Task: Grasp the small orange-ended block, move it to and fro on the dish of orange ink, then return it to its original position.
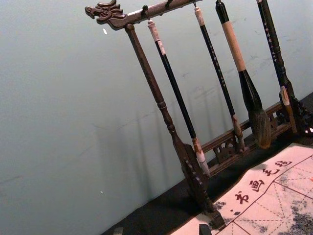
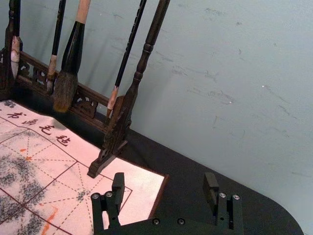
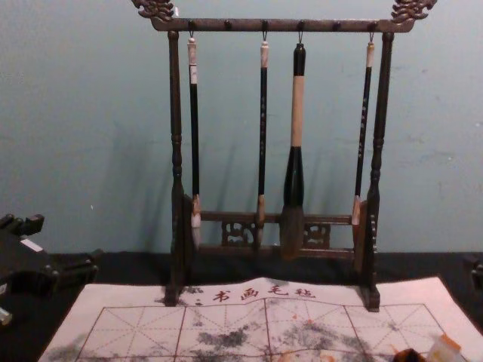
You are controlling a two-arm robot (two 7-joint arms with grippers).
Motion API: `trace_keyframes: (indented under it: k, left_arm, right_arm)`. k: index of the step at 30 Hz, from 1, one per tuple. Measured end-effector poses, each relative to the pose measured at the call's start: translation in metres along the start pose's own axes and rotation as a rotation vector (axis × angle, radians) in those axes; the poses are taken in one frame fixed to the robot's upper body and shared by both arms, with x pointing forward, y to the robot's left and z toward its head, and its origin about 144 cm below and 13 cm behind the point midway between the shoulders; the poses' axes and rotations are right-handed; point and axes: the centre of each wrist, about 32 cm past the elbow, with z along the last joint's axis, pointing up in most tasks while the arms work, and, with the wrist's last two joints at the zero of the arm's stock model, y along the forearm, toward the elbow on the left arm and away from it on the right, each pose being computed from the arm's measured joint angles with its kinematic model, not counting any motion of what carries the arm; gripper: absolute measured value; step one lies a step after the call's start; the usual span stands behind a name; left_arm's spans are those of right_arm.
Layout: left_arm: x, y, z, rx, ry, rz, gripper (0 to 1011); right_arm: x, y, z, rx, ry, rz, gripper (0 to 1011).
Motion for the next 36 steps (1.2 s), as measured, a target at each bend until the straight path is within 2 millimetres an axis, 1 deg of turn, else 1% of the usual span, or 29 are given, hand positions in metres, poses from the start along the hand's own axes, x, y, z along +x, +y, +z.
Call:
trace_keyframes:
  k: [36]
  left_arm:
    - [0.0, 0.0, 0.0, 0.0, 0.0, 0.0, 1001]
  right_arm:
    - [0.0, 0.0, 0.0, 0.0, 0.0, 0.0, 1003]
